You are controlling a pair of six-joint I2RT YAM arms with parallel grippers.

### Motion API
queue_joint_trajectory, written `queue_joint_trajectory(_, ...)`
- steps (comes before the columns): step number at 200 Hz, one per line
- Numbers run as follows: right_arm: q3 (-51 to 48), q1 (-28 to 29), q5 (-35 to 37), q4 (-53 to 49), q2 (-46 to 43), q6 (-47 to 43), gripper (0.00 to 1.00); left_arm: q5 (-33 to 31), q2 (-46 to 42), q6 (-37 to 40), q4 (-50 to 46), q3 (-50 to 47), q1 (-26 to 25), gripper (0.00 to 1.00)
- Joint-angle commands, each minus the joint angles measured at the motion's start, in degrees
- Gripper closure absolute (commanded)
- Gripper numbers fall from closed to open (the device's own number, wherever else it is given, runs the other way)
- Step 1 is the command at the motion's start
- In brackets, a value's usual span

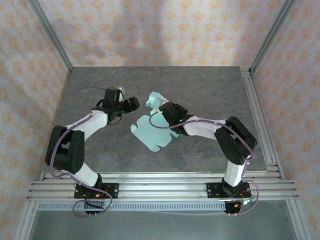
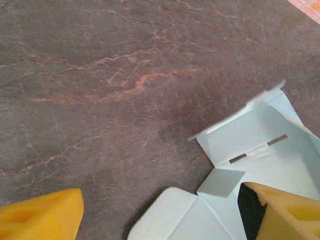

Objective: Fold the paper box

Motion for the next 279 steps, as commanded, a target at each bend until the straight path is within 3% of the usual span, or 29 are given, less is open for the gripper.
queue_joint_trajectory(1,-2.29,1.32,9.08,15.49,0.72,-10.86,1.00,-0.23,-1.06,-0.80,2.08,-0.98,0.53,0.17)
queue_joint_trajectory(26,-5.22,2.87,12.22,28.99,2.93,-19.91,1.00,0.03,-0.99,-0.74,2.39,-1.10,0.84,0.17)
queue_joint_trajectory(66,-6.41,3.99,14.00,36.53,5.77,-25.46,1.00,0.23,-0.89,-0.58,2.40,-0.73,1.81,0.17)
queue_joint_trajectory(127,-9.53,7.71,15.75,58.61,13.76,-37.90,1.00,0.45,-0.26,0.80,2.92,0.90,2.40,0.12)
queue_joint_trajectory(192,-10.19,8.88,15.04,59.01,15.27,-37.99,1.00,2.79,5.65,4.10,0.87,8.70,2.36,0.05)
queue_joint_trajectory(279,-12.10,8.88,12.66,50.80,11.94,-32.82,1.00,19.68,27.75,22.48,-23.79,38.50,1.34,0.04)
